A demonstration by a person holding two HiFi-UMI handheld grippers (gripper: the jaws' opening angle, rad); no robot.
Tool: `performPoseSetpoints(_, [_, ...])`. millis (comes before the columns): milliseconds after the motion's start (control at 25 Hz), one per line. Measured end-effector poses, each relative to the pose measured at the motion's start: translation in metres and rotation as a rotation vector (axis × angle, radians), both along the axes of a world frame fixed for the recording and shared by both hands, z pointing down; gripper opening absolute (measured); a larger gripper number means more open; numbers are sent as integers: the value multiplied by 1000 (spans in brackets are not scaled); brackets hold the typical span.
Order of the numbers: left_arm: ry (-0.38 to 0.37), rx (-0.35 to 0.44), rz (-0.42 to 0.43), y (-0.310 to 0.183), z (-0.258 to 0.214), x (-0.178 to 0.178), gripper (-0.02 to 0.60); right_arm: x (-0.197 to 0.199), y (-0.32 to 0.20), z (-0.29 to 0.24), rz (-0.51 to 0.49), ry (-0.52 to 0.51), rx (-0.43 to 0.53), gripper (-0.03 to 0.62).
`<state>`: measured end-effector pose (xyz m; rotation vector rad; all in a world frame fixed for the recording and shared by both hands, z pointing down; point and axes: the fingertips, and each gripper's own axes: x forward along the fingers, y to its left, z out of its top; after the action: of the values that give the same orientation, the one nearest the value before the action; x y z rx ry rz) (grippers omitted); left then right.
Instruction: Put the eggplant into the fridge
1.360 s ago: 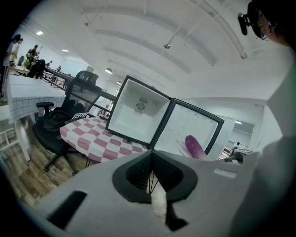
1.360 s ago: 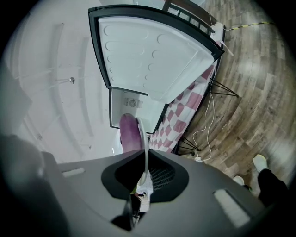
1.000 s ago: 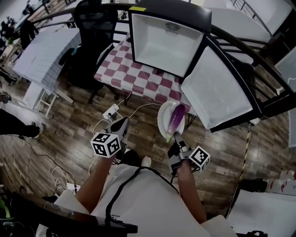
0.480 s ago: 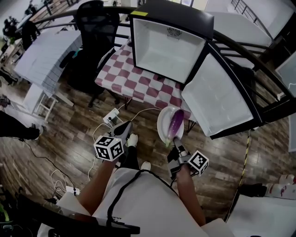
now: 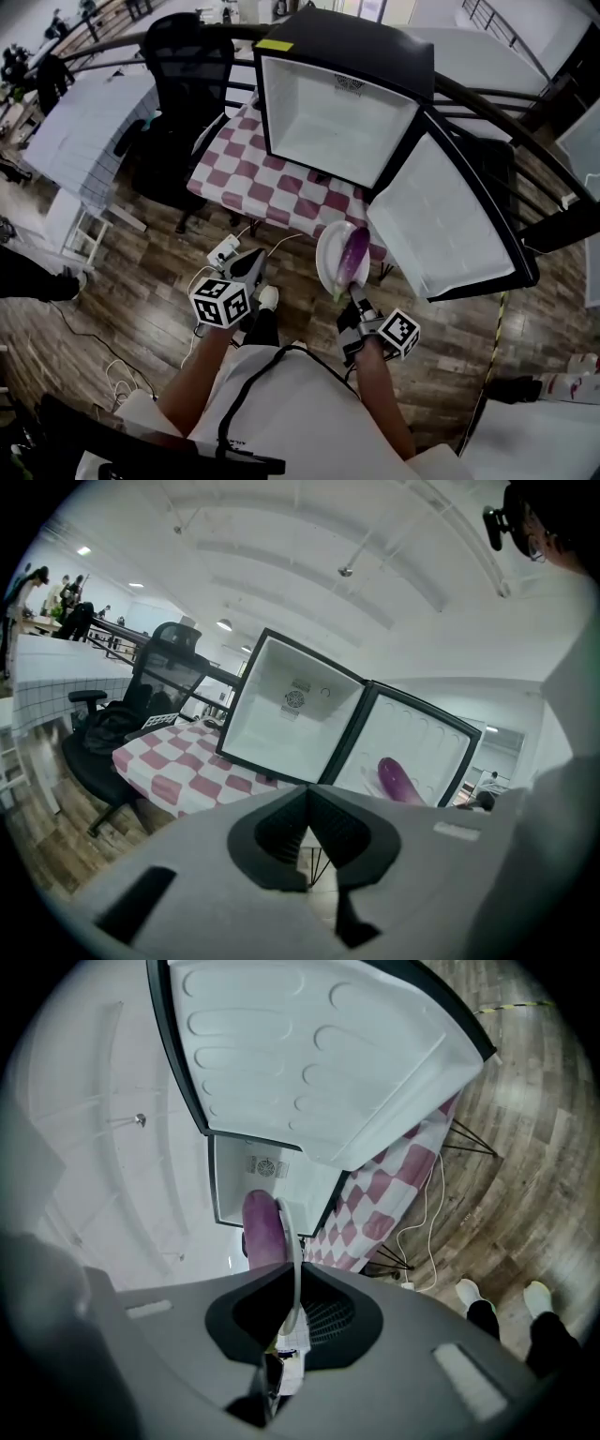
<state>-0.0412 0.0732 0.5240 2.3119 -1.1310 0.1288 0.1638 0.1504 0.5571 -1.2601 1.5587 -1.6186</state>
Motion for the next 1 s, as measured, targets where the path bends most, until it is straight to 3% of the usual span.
performPoseSetpoints(1000, [26, -10, 120, -157, -4, -9, 0, -27, -133, -5, 76, 38, -25, 29])
